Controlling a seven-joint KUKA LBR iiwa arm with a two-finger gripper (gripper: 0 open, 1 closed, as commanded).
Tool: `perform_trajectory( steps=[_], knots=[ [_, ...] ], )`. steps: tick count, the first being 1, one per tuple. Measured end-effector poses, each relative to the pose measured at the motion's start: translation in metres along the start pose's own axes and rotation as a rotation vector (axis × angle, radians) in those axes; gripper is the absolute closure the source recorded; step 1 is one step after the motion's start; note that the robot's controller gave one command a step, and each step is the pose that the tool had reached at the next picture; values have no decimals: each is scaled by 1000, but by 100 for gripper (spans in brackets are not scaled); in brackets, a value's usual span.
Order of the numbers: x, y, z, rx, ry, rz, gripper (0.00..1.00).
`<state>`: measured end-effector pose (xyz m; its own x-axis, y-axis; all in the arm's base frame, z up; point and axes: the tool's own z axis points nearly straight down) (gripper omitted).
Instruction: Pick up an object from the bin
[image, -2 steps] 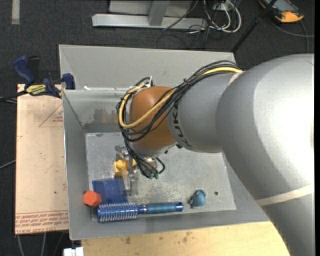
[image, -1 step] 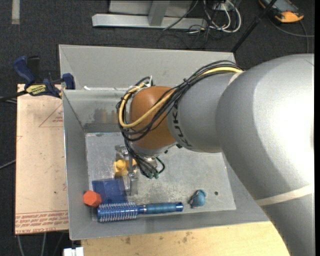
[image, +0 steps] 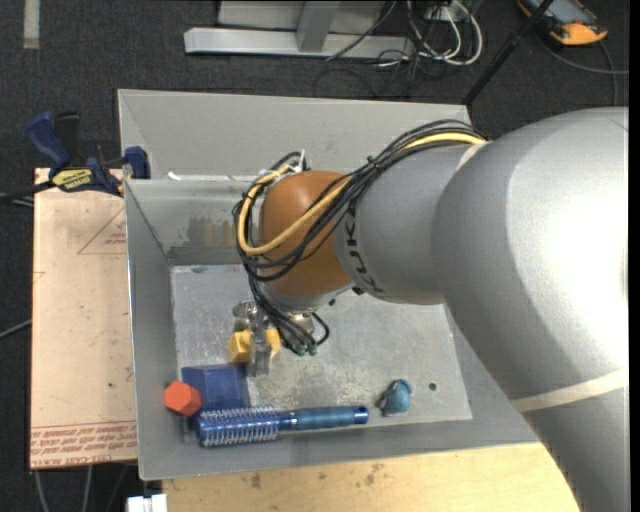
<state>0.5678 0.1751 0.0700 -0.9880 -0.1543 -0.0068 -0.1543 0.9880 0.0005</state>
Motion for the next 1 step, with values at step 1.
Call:
perform_trajectory(
  steps=[1],
  knots=[
    [-3, 1, -63, -1, -2, 1, 100]
  ],
)
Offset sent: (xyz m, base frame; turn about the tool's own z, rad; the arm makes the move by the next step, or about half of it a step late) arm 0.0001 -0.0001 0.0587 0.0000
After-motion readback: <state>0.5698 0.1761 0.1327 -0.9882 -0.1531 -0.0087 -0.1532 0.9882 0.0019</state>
